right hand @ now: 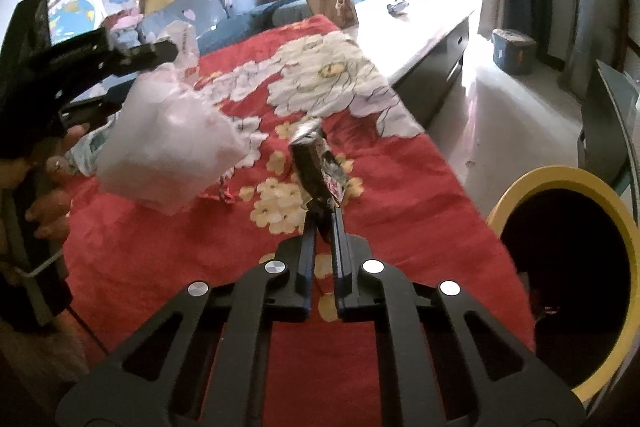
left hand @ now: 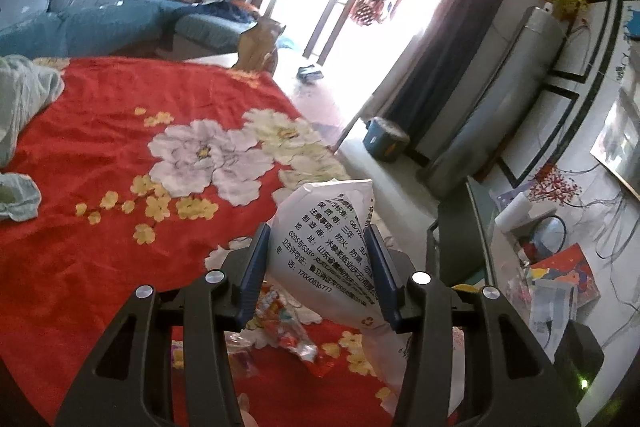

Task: Collect trash
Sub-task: 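Carry the white bag and green packet over the yellow bin and release both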

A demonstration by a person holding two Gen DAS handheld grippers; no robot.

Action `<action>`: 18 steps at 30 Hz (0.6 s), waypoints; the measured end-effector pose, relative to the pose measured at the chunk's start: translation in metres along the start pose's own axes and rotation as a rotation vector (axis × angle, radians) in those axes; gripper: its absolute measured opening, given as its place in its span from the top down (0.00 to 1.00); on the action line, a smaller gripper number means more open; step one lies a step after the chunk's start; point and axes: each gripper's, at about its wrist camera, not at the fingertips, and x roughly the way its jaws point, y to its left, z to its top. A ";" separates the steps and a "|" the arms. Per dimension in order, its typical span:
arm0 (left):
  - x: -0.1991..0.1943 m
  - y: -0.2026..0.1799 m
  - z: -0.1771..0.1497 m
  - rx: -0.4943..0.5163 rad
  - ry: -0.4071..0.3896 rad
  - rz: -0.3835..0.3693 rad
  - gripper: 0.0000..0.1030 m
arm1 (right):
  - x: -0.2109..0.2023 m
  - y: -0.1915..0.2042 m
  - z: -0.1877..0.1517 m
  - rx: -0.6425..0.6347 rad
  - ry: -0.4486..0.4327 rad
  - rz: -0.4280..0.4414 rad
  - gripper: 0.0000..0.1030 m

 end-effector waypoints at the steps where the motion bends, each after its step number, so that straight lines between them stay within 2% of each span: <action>1: -0.002 -0.002 0.000 0.005 -0.004 -0.005 0.56 | -0.004 -0.002 0.002 0.005 -0.008 0.003 0.97; 8: -0.017 -0.023 0.001 0.054 -0.026 -0.044 0.56 | -0.023 -0.009 0.008 0.025 -0.043 0.020 0.98; 18: -0.027 -0.059 -0.003 0.139 -0.043 -0.094 0.56 | -0.050 -0.027 0.015 0.048 -0.099 -0.011 0.98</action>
